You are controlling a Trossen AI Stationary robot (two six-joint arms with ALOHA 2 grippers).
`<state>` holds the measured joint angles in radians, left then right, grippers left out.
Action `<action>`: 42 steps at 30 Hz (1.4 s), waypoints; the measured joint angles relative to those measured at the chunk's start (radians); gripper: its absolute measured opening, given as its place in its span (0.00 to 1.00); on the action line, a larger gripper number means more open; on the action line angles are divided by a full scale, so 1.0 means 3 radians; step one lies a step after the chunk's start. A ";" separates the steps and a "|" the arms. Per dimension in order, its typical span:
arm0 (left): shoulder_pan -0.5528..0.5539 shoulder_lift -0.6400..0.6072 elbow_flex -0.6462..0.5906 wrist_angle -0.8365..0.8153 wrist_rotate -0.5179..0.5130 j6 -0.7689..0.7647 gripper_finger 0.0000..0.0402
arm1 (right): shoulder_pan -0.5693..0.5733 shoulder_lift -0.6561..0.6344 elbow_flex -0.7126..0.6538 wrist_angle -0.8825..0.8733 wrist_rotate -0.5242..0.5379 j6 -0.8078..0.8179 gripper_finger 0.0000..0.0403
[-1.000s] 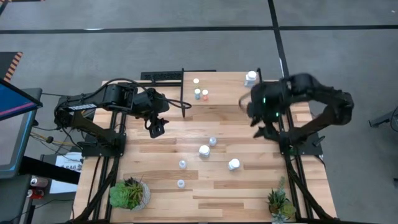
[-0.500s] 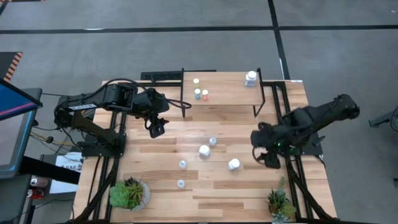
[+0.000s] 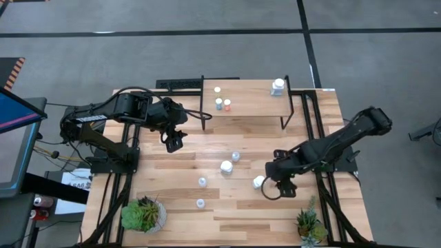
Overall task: Pick and place medicine bottles onto shelf by color
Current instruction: Align the right white pill bottle with the other white pill bottle on the shelf
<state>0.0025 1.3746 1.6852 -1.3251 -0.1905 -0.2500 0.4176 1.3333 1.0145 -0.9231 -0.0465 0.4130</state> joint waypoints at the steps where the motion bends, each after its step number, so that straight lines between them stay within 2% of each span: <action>1: 0.0000 -0.0001 0.0000 -0.0001 0.0000 0.0000 0.54 | -0.0006 0.0056 -0.0029 0.0002 0.0002 -0.0052 0.67; 10: 0.0000 -0.0001 0.0000 0.0000 -0.0001 0.0001 0.54 | -0.0209 0.0693 -0.0076 0.0102 0.0092 -0.0462 0.67; 15: 0.0001 -0.0001 0.0000 0.0000 -0.0001 0.0006 0.54 | -0.0309 0.0852 -0.0072 0.0301 0.0082 -0.0660 0.67; 32: 0.0000 -0.0001 0.0000 0.0033 -0.0022 0.0005 0.54 | -0.0264 0.0769 -0.0070 0.0851 0.0010 -0.0844 0.67; 42: 0.0000 0.0000 0.0000 0.0031 -0.0023 0.0002 0.54 | -0.0260 0.0770 -0.0070 0.0913 0.0008 -0.0873 0.67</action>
<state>0.0025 1.3746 1.6852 -1.3159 -0.1974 -0.2493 0.3397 1.5642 0.9936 -0.6492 -0.0441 0.1510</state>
